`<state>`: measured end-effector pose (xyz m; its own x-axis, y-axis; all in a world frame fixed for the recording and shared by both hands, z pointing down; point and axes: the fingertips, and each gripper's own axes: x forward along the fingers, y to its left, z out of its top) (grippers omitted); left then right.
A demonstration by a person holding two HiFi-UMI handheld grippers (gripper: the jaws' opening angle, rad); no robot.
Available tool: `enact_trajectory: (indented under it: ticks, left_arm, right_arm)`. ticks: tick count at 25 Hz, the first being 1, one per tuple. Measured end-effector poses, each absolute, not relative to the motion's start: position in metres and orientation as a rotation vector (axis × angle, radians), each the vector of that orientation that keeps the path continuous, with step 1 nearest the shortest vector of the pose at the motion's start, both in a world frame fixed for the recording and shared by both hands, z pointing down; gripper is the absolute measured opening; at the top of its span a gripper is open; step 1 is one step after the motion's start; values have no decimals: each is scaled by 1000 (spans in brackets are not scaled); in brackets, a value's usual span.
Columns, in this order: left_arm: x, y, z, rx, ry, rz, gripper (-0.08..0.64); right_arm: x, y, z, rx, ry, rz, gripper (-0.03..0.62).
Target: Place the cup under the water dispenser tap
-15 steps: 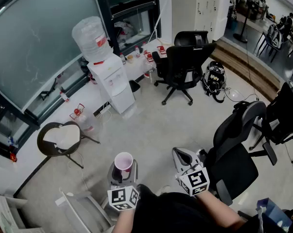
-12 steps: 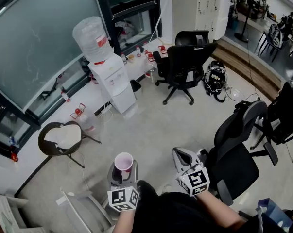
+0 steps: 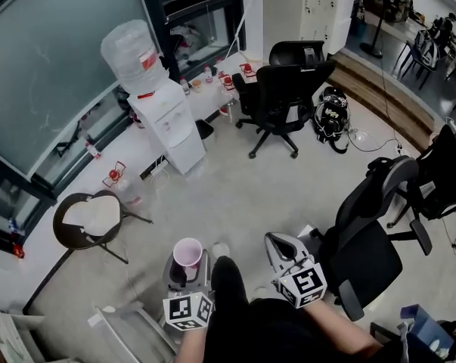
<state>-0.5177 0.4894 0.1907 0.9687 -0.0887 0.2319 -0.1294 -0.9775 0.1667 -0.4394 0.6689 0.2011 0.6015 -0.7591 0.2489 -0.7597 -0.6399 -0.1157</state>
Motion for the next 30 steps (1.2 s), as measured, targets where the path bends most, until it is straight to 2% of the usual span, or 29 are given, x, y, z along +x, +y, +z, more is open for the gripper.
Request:
enact_trajectory:
  ticks: [16,30]
  left_arm:
    - [-378,373,213,2906,-135,348,299]
    - [-270,257,181,3024,-119,296,299]
  right_arm:
    - [-286,564,206,2728,-1258,459,-2]
    - [-181,439,191,2693,-1251,465,-1]
